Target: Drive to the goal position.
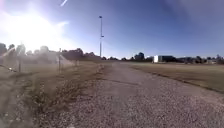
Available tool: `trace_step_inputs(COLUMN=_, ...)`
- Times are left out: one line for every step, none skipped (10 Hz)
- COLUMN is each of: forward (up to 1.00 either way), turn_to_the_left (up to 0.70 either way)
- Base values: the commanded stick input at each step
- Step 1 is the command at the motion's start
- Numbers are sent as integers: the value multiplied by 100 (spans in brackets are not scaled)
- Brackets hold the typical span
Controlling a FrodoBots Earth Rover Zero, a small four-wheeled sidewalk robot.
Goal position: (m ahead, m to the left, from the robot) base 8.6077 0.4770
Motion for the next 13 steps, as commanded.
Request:
trace_step_inputs(forward=50, turn_to_the_left=0)
trace_step_inputs(forward=50, turn_to_the_left=0)
trace_step_inputs(forward=50, turn_to_the_left=0)
trace_step_inputs(forward=50, turn_to_the_left=0)
trace_step_inputs(forward=50, turn_to_the_left=0)
trace_step_inputs(forward=50, turn_to_the_left=0)
trace_step_inputs(forward=50, turn_to_the_left=0)
trace_step_inputs(forward=50, turn_to_the_left=0)
trace_step_inputs(forward=50, turn_to_the_left=0)
trace_step_inputs(forward=50, turn_to_the_left=0)
trace_step_inputs(forward=50, turn_to_the_left=0)
trace_step_inputs(forward=50, turn_to_the_left=0)
trace_step_inputs(forward=50, turn_to_the_left=0)
